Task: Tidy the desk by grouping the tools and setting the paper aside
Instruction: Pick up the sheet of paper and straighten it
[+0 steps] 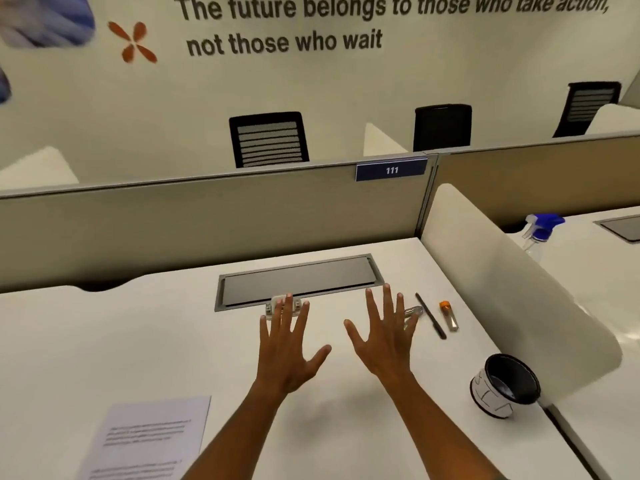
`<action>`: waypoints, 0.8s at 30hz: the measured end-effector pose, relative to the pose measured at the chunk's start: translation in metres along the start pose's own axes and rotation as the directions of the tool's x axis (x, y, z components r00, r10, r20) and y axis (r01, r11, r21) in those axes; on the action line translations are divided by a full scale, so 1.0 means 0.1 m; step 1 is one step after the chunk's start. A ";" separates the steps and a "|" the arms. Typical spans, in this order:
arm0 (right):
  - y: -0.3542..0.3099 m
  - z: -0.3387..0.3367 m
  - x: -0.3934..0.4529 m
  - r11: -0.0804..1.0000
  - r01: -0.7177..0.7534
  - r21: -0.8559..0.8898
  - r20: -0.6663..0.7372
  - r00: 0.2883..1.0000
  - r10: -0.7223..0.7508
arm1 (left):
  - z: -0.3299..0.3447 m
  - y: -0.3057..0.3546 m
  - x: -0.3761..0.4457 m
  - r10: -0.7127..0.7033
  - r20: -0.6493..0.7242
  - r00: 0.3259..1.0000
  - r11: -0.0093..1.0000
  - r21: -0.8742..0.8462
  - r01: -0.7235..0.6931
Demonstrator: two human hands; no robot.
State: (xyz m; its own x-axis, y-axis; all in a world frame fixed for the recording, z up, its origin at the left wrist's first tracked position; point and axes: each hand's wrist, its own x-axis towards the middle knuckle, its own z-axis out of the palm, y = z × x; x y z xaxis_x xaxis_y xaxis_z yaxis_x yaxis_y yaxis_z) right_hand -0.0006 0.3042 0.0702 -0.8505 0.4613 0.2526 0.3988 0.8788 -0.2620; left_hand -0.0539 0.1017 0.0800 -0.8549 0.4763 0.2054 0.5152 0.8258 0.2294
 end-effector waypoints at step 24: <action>-2.39 0.09 -1.54 0.998 0.063 -0.026 0.056 0.997 -0.062 | -0.87 -2.32 -1.75 -0.115 0.058 0.992 0.993 0.027 0.114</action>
State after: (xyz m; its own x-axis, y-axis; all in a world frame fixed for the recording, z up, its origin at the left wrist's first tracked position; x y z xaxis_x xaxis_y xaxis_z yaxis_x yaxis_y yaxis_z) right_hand 0.0323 0.0224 0.0859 -0.8912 0.3988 0.2160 0.3532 0.9091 -0.2209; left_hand -0.0183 -0.1994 0.0740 -0.9107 0.3947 0.1215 0.4126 0.8825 0.2259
